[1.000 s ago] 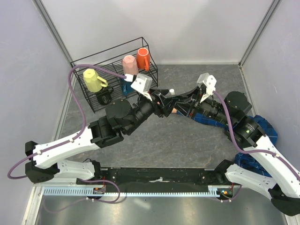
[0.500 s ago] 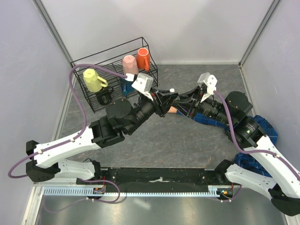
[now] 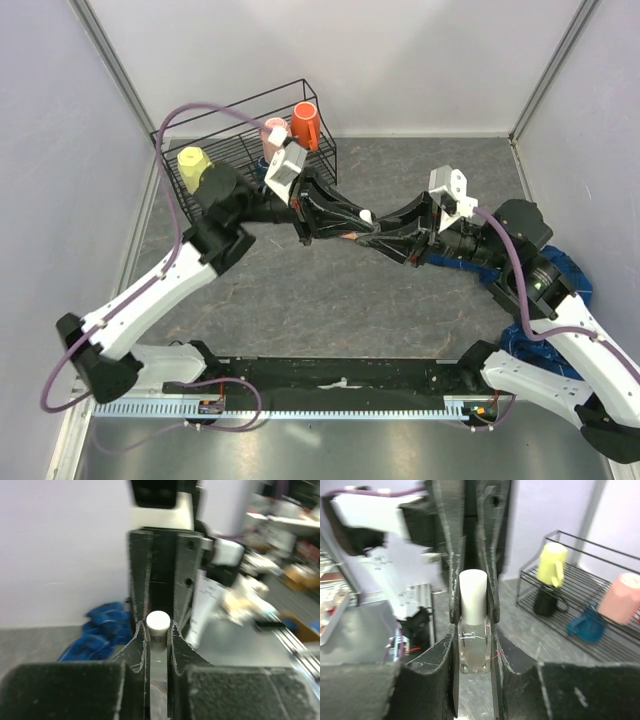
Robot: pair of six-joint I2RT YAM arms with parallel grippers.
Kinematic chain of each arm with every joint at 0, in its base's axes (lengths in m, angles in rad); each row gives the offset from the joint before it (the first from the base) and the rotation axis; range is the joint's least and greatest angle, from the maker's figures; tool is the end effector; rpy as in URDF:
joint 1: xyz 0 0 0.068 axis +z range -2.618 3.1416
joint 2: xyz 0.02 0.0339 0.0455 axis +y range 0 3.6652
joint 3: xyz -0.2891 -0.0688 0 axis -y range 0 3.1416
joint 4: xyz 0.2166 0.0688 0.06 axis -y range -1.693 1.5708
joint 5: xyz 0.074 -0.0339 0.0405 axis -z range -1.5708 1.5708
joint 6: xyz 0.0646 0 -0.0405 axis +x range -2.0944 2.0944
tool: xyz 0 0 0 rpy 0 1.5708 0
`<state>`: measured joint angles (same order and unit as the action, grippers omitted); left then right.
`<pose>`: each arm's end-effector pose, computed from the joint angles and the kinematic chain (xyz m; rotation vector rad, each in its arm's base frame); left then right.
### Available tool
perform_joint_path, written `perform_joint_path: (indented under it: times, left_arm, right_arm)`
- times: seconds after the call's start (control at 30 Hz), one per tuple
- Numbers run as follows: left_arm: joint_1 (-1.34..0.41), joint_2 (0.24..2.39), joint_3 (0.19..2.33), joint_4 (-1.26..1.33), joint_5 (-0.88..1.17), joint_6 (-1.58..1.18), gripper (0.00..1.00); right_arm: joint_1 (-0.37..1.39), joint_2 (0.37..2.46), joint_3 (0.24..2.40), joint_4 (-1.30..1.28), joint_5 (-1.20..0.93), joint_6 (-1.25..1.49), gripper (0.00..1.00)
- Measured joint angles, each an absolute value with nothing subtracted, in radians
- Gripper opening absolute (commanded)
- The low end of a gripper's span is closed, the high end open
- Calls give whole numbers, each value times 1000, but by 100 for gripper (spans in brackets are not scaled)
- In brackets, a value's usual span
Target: Paint the nails
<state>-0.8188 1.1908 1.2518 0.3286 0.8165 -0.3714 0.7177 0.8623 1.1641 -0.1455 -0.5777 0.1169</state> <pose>0.1259 -0.2036 0.5000 1.0484 1.0250 -1.4716 0.0879 0.1235 0.4746 -0.9101 1.2352 1.0808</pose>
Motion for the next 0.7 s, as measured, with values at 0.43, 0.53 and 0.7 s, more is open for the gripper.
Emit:
perform_joint_path:
  times: [0.43, 0.53, 0.7]
  left_arm:
    - [-621, 1480, 1441, 692, 1398, -707, 55]
    - [-566, 1470, 1441, 623, 1381, -703, 85]
    - [-513, 1365, 1415, 316, 1172, -570, 82]
  right_arm:
    - [707, 906, 1163, -161, -589, 130, 0]
    - [707, 897, 1163, -160, -589, 126, 0]
    - [710, 868, 1169, -158, -563, 120, 0]
